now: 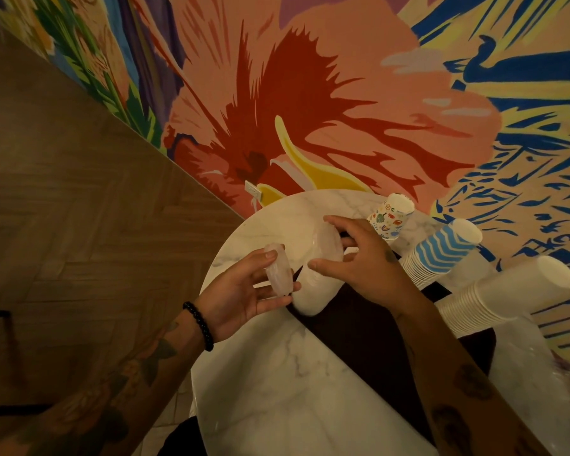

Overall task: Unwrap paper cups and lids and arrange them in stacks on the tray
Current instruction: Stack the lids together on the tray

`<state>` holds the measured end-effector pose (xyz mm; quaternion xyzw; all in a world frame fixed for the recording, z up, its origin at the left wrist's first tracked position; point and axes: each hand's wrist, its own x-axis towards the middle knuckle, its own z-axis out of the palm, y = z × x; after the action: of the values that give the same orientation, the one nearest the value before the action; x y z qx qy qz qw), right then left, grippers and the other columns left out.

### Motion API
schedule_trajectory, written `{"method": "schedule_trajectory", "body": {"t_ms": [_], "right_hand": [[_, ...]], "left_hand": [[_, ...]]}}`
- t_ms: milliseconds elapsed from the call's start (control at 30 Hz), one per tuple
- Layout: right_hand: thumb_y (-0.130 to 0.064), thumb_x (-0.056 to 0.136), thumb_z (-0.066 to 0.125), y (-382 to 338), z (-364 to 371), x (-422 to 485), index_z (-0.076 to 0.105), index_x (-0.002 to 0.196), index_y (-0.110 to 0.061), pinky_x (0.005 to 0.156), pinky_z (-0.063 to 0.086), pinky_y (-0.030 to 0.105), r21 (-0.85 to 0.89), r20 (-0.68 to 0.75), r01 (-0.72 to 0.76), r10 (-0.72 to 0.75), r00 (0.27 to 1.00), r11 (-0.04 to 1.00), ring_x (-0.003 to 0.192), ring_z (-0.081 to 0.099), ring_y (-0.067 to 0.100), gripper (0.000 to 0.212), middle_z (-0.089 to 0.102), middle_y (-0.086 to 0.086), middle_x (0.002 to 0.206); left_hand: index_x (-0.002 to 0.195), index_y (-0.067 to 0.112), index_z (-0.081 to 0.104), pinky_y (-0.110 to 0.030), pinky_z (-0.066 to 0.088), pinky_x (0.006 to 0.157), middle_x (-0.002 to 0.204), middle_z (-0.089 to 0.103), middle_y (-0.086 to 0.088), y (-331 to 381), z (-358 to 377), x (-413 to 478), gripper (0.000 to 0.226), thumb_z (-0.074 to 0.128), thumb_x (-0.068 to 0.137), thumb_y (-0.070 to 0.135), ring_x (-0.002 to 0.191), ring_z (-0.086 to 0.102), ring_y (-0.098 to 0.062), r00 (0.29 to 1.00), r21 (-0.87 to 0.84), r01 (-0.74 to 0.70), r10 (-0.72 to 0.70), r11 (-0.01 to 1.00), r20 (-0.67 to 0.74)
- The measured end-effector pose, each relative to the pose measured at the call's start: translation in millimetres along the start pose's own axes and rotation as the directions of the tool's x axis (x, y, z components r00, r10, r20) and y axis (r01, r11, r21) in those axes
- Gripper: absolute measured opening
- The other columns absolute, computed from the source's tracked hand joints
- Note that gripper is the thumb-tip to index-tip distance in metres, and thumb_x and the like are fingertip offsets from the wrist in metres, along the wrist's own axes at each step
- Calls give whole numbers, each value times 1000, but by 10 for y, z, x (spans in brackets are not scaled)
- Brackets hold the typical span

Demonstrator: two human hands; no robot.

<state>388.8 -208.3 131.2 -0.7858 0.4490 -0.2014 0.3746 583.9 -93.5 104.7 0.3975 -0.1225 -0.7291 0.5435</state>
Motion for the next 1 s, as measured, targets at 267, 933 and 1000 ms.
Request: {"method": "schedule_trajectory", "body": {"t_ms": [267,933,1000], "right_hand": [[-48,74,84,174,107,46,47,144,-29,107,43,41,-297,32,-122,138,990,947,129,47,19,81,52,-2,140],[-48,80,80,-156,103,-115,51,140,-37,103,44,26,-29,53,26,-24,998,999,126,48,-3,68,52,-21,139],[-48,77,82,-203,143,-136,49,142,-38,105,44,28,-24,166,51,-46,985,998,128,46,-5,73,52,-24,139]], "left_hand": [[128,21,63,-37,63,74,134,58,-24,-9,-22,-13,45,64,85,33,110,67,-40,1000,-11,-13,12,1000,-27],[129,19,59,-36,63,76,123,67,-21,17,93,-21,52,66,82,39,107,68,-38,1000,8,7,-7,1000,-9],[127,19,61,-37,62,80,120,68,-21,12,118,-14,50,65,82,41,106,68,-36,1000,28,4,-4,1000,-8]]}}
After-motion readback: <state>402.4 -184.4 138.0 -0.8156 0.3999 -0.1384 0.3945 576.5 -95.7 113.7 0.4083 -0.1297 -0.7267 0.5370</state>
